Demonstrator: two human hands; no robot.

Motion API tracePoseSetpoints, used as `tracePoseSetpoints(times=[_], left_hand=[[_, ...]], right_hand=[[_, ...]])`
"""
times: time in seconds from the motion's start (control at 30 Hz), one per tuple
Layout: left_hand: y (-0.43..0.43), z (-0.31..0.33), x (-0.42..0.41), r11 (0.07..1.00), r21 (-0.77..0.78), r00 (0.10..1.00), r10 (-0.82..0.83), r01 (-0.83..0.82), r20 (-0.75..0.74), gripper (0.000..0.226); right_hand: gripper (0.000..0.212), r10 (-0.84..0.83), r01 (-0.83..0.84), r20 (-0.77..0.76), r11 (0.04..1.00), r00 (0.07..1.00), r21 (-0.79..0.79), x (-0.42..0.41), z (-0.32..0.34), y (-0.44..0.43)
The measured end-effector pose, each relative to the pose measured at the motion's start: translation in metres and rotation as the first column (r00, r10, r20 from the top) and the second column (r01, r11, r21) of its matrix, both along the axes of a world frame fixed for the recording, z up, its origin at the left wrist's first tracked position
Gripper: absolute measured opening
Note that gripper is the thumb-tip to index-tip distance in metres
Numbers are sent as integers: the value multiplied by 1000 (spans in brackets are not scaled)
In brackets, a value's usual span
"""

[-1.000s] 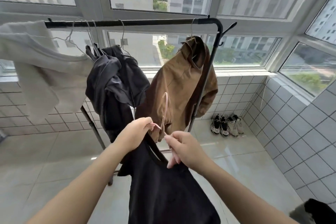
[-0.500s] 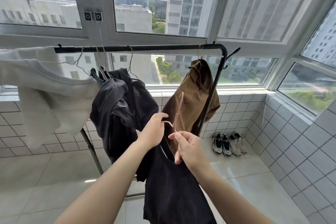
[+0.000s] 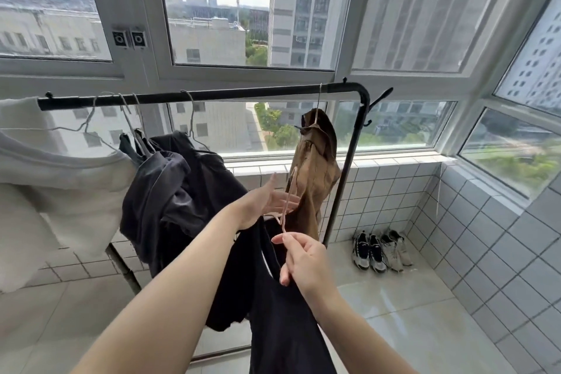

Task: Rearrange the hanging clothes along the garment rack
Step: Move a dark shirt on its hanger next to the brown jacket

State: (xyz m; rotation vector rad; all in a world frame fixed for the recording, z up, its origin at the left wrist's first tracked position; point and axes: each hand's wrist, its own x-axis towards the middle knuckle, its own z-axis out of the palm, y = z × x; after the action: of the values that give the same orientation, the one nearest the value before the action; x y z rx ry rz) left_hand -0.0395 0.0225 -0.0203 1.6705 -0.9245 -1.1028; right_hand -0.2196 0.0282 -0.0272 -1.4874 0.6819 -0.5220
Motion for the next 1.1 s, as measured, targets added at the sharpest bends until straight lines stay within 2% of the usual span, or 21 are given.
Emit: tracePoseSetpoints(times=[0.07, 0.17, 0.3, 0.37, 0.43, 0.5, 0.57, 0.63, 0.7, 0.93, 0.97, 1.03, 1.07, 1.1], left_hand=[[-9, 5, 10, 1000, 10, 1000, 17, -18, 15, 80], [-16, 16, 24, 986, -35, 979, 164, -160, 125, 70], [-22, 27, 45, 915, -202, 878, 394, -348, 272, 48], [-22, 35, 54, 885, -298, 768, 460, -358, 445, 35], [-22, 44, 61, 858, -396, 590, 513, -327, 624, 28], [-22, 54, 68, 814, -500, 411, 581, -295, 703, 24], [-24, 62, 76, 775, -566, 269, 630, -283, 728, 27], [-28, 69, 90, 770, -584, 152, 629, -257, 762, 34], [-33, 76, 107, 791, -556, 101, 594, -256, 798, 43], [-39, 86, 149, 886, -369, 98, 409, -282, 907, 55], [-38, 85, 150, 886, -374, 59, 403, -273, 913, 59], [-36, 78, 146, 870, -457, -118, 442, -187, 889, 61], [-38, 70, 143, 874, -477, -199, 453, -95, 869, 57], [-41, 60, 139, 903, -430, -250, 418, 9, 873, 51]], right_hand=[[28, 15, -15, 9, 1000, 1000, 18, 10, -1, -14], [29, 36, -36, 14, 999, 999, 18, 24, 1, -32], [29, 56, -56, 33, 998, 998, 15, 45, 5, -56], [29, 64, -64, 50, 998, 997, 11, 56, 8, -66], [28, 65, -66, 58, 998, 996, 1, 67, 11, -75], [27, 48, -47, 52, 999, 998, -9, 78, 16, -84], [26, 28, -27, 39, 1000, 999, -15, 89, 23, -92], [25, 9, -8, 42, 1000, 999, -16, 102, 31, -100], [27, -14, 15, 34, 999, 999, -43, 112, 38, -108], [27, -69, 67, -4, 982, 998, -179, 113, 62, -139], [27, -69, 66, -6, 980, 998, -189, 113, 64, -142], [27, -50, 50, 6, 981, 999, -186, 116, 68, -144], [27, -42, 43, 8, 981, 999, -187, 118, 69, -144], [27, -37, 38, 9, 982, 999, -188, 121, 70, -144]])
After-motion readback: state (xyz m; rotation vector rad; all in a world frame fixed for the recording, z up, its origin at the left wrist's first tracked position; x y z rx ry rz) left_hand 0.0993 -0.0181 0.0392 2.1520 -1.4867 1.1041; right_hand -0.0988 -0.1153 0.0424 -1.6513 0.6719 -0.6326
